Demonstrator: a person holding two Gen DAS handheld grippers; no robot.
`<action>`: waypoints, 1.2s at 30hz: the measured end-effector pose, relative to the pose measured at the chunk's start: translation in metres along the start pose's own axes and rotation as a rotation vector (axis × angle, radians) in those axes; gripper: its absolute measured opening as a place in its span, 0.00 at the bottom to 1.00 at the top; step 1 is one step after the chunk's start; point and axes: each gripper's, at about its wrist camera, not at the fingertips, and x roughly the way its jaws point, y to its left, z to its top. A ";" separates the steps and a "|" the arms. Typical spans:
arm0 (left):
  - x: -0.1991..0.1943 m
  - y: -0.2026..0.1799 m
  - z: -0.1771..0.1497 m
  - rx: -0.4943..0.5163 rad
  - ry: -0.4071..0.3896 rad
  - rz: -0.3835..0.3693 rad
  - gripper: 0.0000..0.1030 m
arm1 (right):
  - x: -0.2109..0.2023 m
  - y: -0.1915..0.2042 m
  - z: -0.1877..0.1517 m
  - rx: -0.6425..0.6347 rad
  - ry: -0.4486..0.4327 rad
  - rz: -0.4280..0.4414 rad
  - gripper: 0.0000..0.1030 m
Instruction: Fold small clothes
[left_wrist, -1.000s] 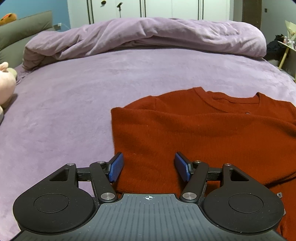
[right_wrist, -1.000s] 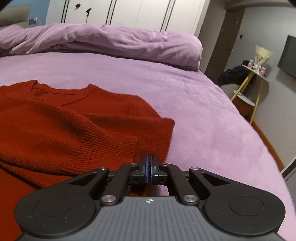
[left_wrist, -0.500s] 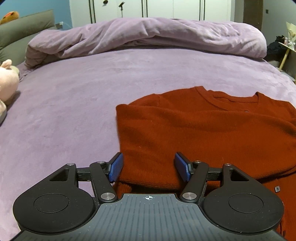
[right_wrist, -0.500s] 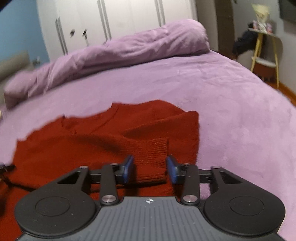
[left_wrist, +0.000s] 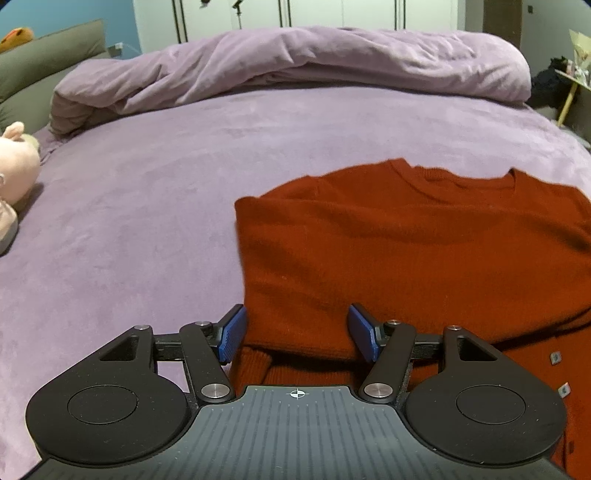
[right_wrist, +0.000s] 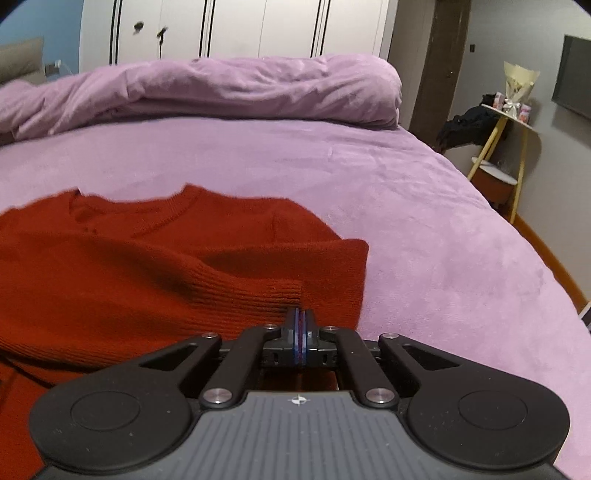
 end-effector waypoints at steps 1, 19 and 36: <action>0.000 0.001 -0.001 0.001 0.003 -0.002 0.65 | -0.001 -0.001 0.002 -0.002 0.006 -0.004 0.01; -0.145 0.070 -0.128 -0.020 0.160 -0.182 0.68 | -0.226 -0.053 -0.148 0.274 0.151 0.283 0.42; -0.161 0.090 -0.176 -0.164 0.286 -0.293 0.53 | -0.249 -0.082 -0.181 0.405 0.292 0.267 0.34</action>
